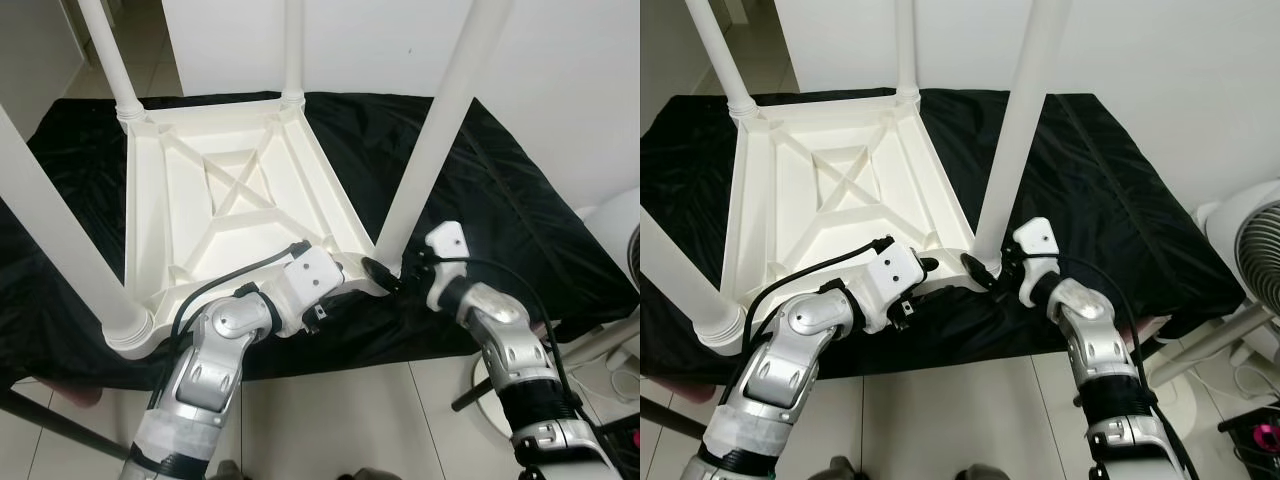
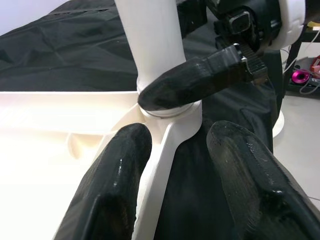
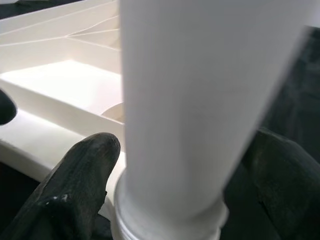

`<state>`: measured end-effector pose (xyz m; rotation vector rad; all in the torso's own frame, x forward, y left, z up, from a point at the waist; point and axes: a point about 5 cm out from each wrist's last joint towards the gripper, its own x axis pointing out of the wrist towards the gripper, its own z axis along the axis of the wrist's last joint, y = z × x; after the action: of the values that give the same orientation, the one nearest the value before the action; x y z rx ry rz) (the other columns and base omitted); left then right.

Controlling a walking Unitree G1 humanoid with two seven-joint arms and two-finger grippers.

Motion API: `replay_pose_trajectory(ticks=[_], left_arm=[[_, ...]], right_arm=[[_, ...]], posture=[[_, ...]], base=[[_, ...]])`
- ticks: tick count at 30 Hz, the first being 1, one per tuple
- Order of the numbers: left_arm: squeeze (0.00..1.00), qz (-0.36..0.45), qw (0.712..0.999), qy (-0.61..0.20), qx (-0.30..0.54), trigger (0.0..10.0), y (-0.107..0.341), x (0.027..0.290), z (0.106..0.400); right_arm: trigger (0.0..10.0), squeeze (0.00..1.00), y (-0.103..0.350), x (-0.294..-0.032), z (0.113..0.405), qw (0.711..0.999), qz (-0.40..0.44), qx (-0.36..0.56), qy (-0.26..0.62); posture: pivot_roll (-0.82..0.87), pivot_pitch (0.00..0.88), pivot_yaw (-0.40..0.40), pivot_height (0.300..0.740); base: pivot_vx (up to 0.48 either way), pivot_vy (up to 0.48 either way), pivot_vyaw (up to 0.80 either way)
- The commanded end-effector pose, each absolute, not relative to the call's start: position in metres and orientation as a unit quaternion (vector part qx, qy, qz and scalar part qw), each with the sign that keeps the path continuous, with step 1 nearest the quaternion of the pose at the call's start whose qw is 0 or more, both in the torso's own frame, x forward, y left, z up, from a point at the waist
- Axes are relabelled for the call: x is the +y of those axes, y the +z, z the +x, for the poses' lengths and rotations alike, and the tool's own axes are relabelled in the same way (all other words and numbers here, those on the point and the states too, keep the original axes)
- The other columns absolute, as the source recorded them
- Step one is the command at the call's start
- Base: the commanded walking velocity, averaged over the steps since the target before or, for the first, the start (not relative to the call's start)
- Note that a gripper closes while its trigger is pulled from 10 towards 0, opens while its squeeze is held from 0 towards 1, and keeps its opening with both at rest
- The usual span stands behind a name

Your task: Building children table

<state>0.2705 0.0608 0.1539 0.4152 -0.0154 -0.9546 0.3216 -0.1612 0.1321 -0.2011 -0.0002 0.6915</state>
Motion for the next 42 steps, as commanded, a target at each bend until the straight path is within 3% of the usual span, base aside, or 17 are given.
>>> replay_pose_trajectory(ticks=[1, 6, 7, 8, 9, 21, 22, 38, 40, 42], left_arm=[[0.00, 0.204, 0.896, -0.393, -0.019, 10.0, 0.156, 0.065, 0.278], [0.00, 0.209, 0.896, -0.391, -0.020, 10.0, 0.156, 0.065, 0.278], [0.00, 0.212, 0.896, -0.391, -0.021, 10.0, 0.156, 0.065, 0.279], [0.00, 0.213, 0.895, -0.391, -0.021, 10.0, 0.156, 0.066, 0.279], [0.00, 0.213, 0.895, -0.391, -0.021, 10.0, 0.156, 0.065, 0.279], [0.00, 0.213, 0.894, -0.393, -0.021, 10.0, 0.156, 0.064, 0.278], [0.00, 0.214, 0.894, -0.394, -0.021, 10.0, 0.155, 0.064, 0.277], [0.00, 0.212, 0.892, -0.399, -0.019, 10.0, 0.153, 0.061, 0.274], [0.00, 0.211, 0.892, -0.400, -0.019, 10.0, 0.153, 0.061, 0.274], [0.00, 0.211, 0.892, -0.400, -0.018, 10.0, 0.152, 0.061, 0.274]], right_arm=[[10.0, 0.00, 0.130, -0.161, 0.326, 0.931, -0.108, 0.008, 0.347], [10.0, 0.00, 0.129, -0.159, 0.331, 0.928, -0.111, 0.011, 0.356], [7.6, 0.00, 0.127, -0.158, 0.334, 0.925, -0.117, 0.014, 0.362], [2.0, 0.00, 0.126, -0.158, 0.335, 0.924, -0.117, 0.016, 0.365], [0.0, 0.00, 0.125, -0.158, 0.335, 0.923, -0.116, 0.017, 0.366], [0.0, 0.00, 0.117, -0.158, 0.331, 0.923, -0.103, 0.019, 0.371], [10.0, 0.00, 0.116, -0.157, 0.329, 0.926, -0.095, 0.017, 0.364], [10.0, 0.00, 0.108, -0.132, 0.322, 0.981, -0.033, 0.032, 0.189], [10.0, 0.00, 0.104, -0.122, 0.319, 0.993, -0.005, 0.050, 0.105], [10.0, 0.00, 0.103, -0.120, 0.319, 0.995, -0.004, 0.054, 0.084]], posture=[[-0.08, 0.000, -0.010, 0.740], [-0.07, 0.000, -0.009, 0.740], [-0.07, 0.000, -0.009, 0.740], [-0.07, 0.000, -0.009, 0.740], [-0.07, 0.000, -0.009, 0.740], [-0.07, 0.000, -0.015, 0.740], [-0.07, 0.000, -0.017, 0.740], [-0.08, 0.000, -0.023, 0.740], [-0.08, 0.000, -0.024, 0.740], [-0.08, 0.000, -0.023, 0.740]], base=[[0.000, 0.000, 0.00], [0.000, 0.000, 0.00], [0.000, 0.000, 0.00], [0.000, 0.000, 0.00], [0.000, 0.000, 0.00], [0.000, 0.000, 0.00], [0.000, 0.000, 0.00], [0.000, 0.000, 0.00], [0.000, 0.000, 0.00], [0.000, 0.000, 0.00]])
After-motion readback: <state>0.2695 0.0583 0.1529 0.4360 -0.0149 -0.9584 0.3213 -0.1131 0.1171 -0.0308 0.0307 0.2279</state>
